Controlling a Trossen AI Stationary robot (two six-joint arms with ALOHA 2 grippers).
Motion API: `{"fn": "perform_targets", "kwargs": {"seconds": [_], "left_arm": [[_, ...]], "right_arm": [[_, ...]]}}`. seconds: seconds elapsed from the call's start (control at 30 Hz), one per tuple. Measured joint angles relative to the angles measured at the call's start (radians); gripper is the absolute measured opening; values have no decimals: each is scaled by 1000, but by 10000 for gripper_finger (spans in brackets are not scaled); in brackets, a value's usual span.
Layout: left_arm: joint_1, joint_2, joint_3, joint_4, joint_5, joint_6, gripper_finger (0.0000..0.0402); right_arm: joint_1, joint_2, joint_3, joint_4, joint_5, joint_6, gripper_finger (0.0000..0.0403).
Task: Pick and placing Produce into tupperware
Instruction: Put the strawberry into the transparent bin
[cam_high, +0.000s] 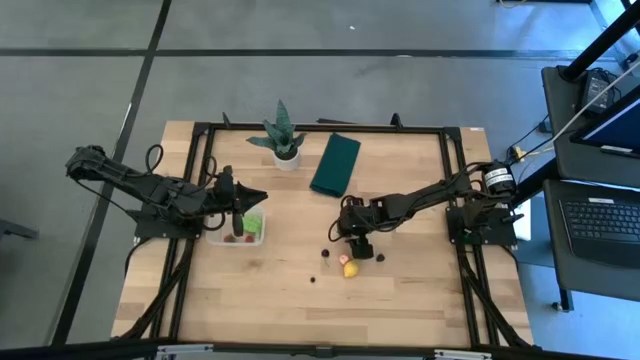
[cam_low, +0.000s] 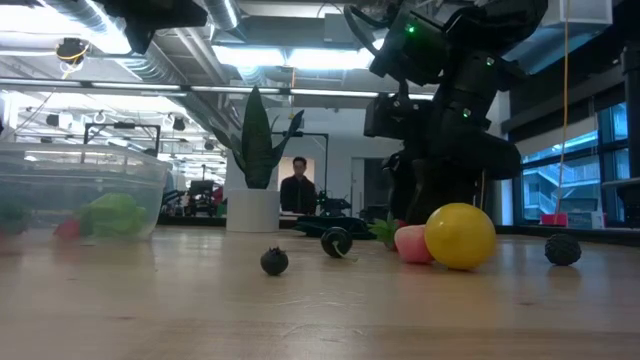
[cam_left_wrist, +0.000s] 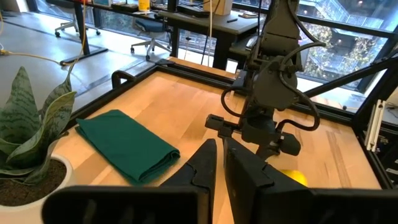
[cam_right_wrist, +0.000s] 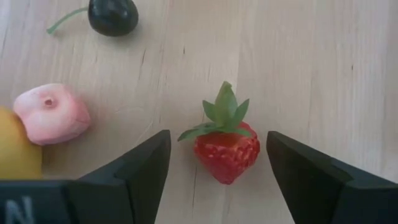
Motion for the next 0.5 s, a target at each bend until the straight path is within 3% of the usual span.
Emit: {"fn": "perform_targets", "kwargs": {"seconds": [0.5], "left_arm": [[0,0,0,0,0,0,6]], "right_arm": [[0,3,0,-2,0,-3,267]]}}
